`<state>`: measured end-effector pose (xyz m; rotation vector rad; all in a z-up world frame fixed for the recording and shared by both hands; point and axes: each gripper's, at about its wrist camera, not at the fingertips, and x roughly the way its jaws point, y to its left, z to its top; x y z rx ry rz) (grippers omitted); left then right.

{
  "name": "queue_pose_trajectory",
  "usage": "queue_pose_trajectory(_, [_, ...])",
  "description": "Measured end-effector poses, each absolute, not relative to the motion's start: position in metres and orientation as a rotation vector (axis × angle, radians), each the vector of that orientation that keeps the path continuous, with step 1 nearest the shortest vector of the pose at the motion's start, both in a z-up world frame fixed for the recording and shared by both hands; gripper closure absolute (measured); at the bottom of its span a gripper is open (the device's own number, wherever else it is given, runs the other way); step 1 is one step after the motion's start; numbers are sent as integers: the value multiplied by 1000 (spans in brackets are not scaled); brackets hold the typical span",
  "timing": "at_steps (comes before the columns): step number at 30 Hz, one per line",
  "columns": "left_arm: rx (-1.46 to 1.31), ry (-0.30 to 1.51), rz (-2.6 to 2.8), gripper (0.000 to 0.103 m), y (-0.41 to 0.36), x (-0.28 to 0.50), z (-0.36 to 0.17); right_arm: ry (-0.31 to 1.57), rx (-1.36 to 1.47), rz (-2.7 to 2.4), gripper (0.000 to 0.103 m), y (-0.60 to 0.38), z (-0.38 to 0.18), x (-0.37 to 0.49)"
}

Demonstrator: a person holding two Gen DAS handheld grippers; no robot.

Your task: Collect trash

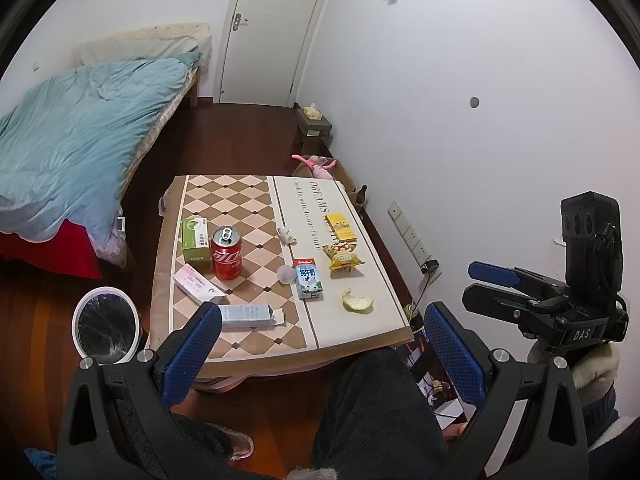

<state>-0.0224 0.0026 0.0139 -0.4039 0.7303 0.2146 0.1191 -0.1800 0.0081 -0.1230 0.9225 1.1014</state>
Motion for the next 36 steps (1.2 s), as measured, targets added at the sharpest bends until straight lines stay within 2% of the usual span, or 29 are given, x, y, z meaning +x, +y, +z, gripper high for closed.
queue_pose_trajectory(36, [-419,742,196,0,1,-20,10,920,-115,1118,0,-177,10,118])
